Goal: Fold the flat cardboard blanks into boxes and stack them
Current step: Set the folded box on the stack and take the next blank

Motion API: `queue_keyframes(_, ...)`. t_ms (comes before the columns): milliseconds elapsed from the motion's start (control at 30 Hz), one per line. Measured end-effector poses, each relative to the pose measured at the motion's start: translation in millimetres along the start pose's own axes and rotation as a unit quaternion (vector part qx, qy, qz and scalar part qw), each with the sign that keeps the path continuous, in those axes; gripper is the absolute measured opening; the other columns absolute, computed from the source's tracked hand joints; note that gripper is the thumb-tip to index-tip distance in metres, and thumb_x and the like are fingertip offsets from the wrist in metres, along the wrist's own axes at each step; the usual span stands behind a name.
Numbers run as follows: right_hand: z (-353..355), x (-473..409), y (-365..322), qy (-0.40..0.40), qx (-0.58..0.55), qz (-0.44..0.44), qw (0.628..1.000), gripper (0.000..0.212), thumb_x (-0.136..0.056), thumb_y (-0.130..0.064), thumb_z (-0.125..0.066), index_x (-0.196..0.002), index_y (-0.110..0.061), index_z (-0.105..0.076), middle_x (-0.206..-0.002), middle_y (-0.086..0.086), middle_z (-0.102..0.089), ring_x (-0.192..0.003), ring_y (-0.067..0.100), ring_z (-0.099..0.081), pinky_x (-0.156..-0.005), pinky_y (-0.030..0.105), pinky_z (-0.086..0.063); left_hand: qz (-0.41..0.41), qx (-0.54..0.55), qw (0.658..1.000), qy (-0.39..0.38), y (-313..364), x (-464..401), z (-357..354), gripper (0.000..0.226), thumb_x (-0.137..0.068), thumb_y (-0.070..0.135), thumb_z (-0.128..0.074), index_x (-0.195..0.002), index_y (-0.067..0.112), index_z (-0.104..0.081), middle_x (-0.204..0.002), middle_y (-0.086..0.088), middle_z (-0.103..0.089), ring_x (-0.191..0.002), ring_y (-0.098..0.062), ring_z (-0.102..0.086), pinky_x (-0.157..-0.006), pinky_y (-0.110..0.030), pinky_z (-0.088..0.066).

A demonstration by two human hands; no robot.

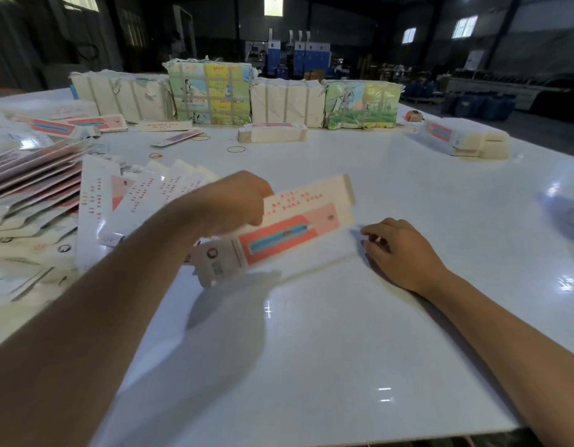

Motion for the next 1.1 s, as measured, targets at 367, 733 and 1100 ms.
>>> queue_keyframes(367,12,7,-19,0.019,-0.037,0.055,0.998,0.051,-0.085,-0.019,-0.063,-0.135,-0.020,-0.050,-0.100,-0.001,-0.059,-0.082,0.018,-0.052,-0.071,0.030,-0.041,-0.131,-0.193,0.972,-0.012,-9,7,-71,0.024,-0.098,0.026,-0.042,-0.097,0.005,-0.053,-0.104,-0.004,-0.058,-0.082,-0.017,-0.060,-0.077,-0.030,-0.055)
queue_keyframes(733,30,14,-35,0.128,-0.062,0.114,0.983,0.043,-0.084,0.005,-0.062,-0.123,-0.011,-0.062,-0.098,0.007,-0.062,-0.079,0.027,-0.060,-0.067,0.036,-0.051,-0.195,-0.118,0.972,0.049,11,19,-78,0.095,-0.053,0.088,-0.037,-0.127,0.029,-0.039,-0.108,0.013,-0.048,-0.089,-0.006,-0.049,-0.050,-0.013,-0.028)
queue_keyframes(1100,40,21,-45,0.178,-0.263,0.042,0.947,0.028,-0.091,-0.003,-0.057,-0.114,-0.014,-0.067,-0.094,-0.009,-0.057,-0.081,0.003,-0.057,-0.068,0.011,-0.043,-0.133,-0.015,0.982,0.133,1,21,-50,0.047,-0.069,0.072,-0.060,-0.092,0.039,-0.035,-0.074,0.028,-0.039,-0.064,0.005,-0.044,-0.048,-0.016,-0.029)
Point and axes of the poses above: each hand's wrist, its own x-axis away from the middle knuckle, its own z-axis out of the back of the hand, y = z × x, the point moved 8 cm from there along -x, towards the middle knuckle
